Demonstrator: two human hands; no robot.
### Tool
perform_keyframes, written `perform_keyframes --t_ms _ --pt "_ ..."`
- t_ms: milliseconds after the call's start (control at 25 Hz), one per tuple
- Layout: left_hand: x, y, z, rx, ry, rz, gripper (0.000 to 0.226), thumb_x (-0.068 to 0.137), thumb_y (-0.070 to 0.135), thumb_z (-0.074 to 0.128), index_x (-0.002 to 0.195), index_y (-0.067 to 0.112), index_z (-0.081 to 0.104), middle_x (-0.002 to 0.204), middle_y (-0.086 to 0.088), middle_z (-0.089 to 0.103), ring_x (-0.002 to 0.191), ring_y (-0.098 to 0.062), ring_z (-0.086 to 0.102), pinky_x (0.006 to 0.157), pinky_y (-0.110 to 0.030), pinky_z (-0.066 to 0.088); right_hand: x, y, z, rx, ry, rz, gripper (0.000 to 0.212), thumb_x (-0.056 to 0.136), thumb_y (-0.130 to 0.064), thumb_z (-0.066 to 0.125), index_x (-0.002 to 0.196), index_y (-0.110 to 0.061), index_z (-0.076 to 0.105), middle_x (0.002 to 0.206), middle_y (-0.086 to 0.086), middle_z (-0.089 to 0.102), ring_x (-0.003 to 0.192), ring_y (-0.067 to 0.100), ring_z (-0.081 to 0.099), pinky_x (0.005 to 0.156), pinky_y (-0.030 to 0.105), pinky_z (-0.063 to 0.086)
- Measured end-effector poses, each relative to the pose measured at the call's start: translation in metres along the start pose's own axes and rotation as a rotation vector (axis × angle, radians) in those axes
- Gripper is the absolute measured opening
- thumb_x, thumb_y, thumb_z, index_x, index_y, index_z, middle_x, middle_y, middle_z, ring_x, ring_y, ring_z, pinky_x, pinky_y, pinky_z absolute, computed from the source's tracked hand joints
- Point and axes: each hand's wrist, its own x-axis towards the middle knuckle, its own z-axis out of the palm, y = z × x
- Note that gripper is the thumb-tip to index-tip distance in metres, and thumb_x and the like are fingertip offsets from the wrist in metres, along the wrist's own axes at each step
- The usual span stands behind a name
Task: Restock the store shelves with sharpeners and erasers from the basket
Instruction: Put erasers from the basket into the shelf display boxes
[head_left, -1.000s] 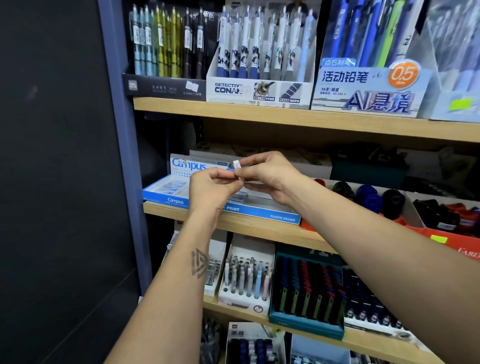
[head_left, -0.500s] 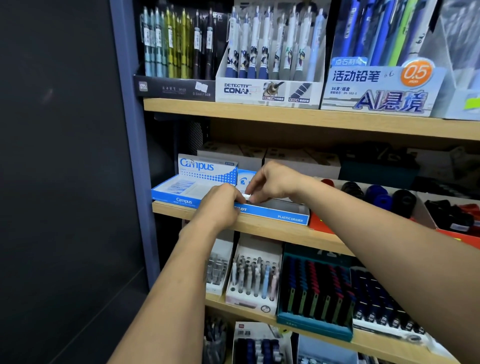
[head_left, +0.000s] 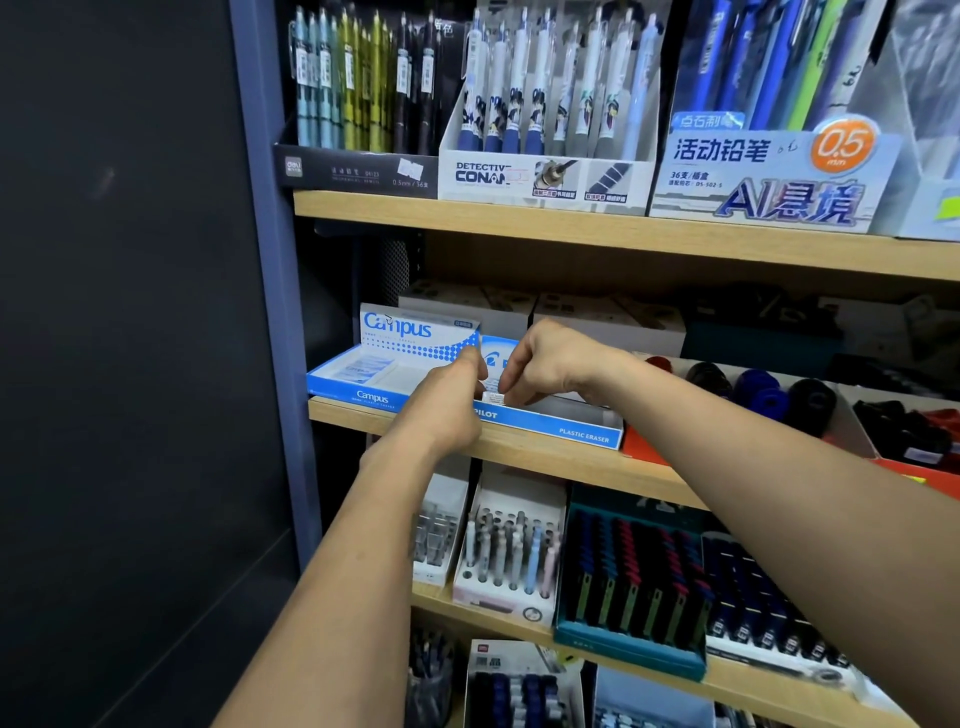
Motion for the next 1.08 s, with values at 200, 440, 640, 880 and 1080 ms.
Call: perform_keyframes --t_ms 200,440,640,880,1080 --pt "0.002 -0.003 -0.002 -0.027 0.042 0.012 0.050 0.082 -0.012 0.053 0.118 0.022 0.053 0.121 0.000 0.064 0.112 -0.016 0.061 0.097 -0.034 0.052 -0.002 0.003 0.007 0.035 -0.010 -0.039 0.016 0.081 0.004 0.075 0.086 -0.010 0.080 0.084 0.002 0.075 0.085 0.015 0.071 0.083 0.026 0.059" --pt "0.002 -0.005 -0.003 0.052 0.049 0.043 0.051 0.081 -0.011 0.053 0.120 0.022 0.063 0.123 -0.003 0.066 0.117 -0.020 0.060 0.095 -0.031 0.050 -0.006 0.001 0.019 -0.096 0.012 -0.058 0.030 0.091 0.002 0.059 0.096 -0.017 0.081 0.102 0.001 0.073 0.101 0.017 0.062 0.090 0.030 0.054" --pt "0.002 -0.003 -0.003 0.048 0.022 0.053 0.051 0.081 -0.013 0.052 0.119 0.020 0.062 0.119 -0.002 0.068 0.113 -0.020 0.062 0.095 -0.032 0.052 -0.008 0.003 0.019 -0.081 0.014 -0.052 0.037 0.092 0.005 0.051 0.099 -0.017 0.081 0.099 -0.002 0.076 0.100 0.016 0.066 0.095 0.036 0.056" --pt "-0.002 0.011 -0.010 0.046 0.104 0.133 0.048 0.081 -0.008 0.053 0.118 0.021 0.062 0.121 0.001 0.064 0.115 -0.018 0.059 0.096 -0.032 0.049 -0.057 0.018 0.017 -0.050 0.357 -0.238 0.043 0.085 0.010 0.049 0.107 -0.015 0.076 0.106 -0.002 0.073 0.095 0.009 0.065 0.087 0.019 0.049" --pt "-0.037 0.076 0.023 0.061 -0.148 0.411 0.021 0.077 0.000 0.058 0.084 0.018 0.066 0.081 0.000 0.069 0.078 -0.017 0.063 0.072 -0.029 0.052 -0.148 0.083 0.032 -0.009 0.270 -0.204 0.038 0.077 0.006 0.053 0.083 -0.023 0.076 0.073 -0.014 0.069 0.074 0.005 0.064 0.073 0.014 0.049"
